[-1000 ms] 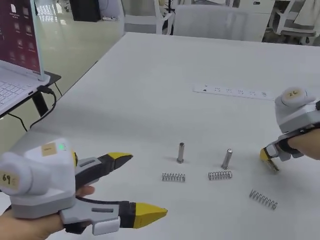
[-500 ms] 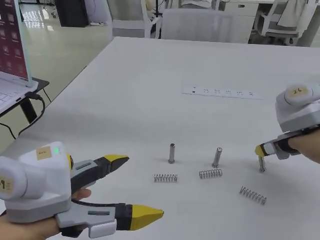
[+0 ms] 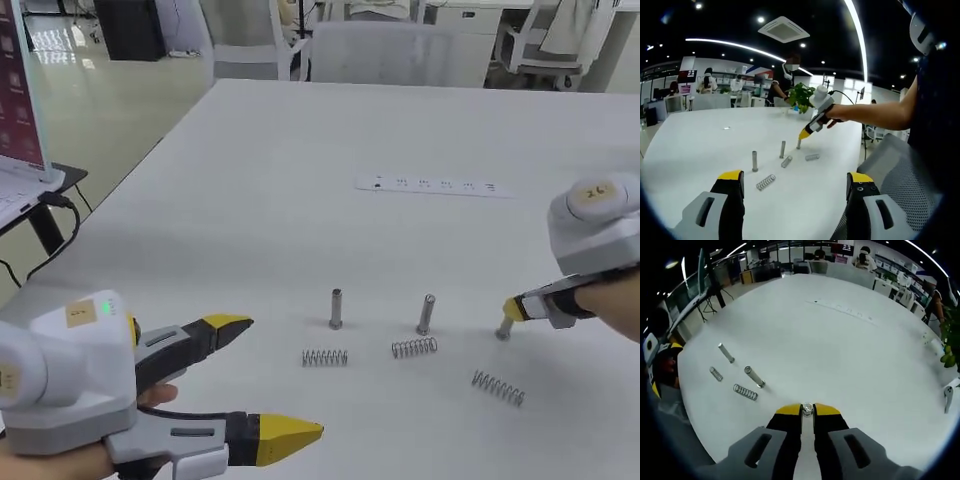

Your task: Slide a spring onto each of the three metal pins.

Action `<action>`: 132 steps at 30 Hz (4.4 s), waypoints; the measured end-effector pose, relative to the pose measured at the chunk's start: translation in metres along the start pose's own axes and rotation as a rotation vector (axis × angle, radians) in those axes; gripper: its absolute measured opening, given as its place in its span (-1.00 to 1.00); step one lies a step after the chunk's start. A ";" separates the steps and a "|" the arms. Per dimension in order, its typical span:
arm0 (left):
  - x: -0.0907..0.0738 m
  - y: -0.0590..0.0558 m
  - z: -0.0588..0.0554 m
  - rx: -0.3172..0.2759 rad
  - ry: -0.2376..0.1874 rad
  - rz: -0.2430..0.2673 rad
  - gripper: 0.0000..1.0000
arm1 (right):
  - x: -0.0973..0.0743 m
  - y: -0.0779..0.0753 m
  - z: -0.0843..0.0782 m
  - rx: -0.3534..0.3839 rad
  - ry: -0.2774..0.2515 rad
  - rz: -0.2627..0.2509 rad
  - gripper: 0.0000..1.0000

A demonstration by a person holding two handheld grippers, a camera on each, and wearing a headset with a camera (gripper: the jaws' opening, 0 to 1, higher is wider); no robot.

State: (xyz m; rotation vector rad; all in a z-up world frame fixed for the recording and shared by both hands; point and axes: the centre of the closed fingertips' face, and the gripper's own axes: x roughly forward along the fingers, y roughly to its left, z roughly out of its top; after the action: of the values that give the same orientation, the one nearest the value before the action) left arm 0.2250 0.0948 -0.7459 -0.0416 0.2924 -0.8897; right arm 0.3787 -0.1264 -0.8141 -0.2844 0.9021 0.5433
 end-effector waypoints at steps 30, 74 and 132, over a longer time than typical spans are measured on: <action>0.000 0.000 0.000 0.001 0.001 -0.007 0.61 | -0.002 0.000 0.000 -0.059 0.001 0.010 -0.83; 0.003 0.001 0.000 0.005 0.003 -0.020 0.61 | -0.029 0.048 -0.062 -0.231 -0.031 0.232 -0.66; 0.016 -0.009 0.004 0.067 0.041 -0.094 0.51 | -0.032 0.106 -0.047 -0.520 0.059 0.351 -0.84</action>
State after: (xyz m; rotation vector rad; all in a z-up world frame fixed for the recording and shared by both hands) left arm 0.2287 0.0770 -0.7439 0.0250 0.3004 -0.9936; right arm 0.2719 -0.0705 -0.8172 -0.6201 0.8617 1.1029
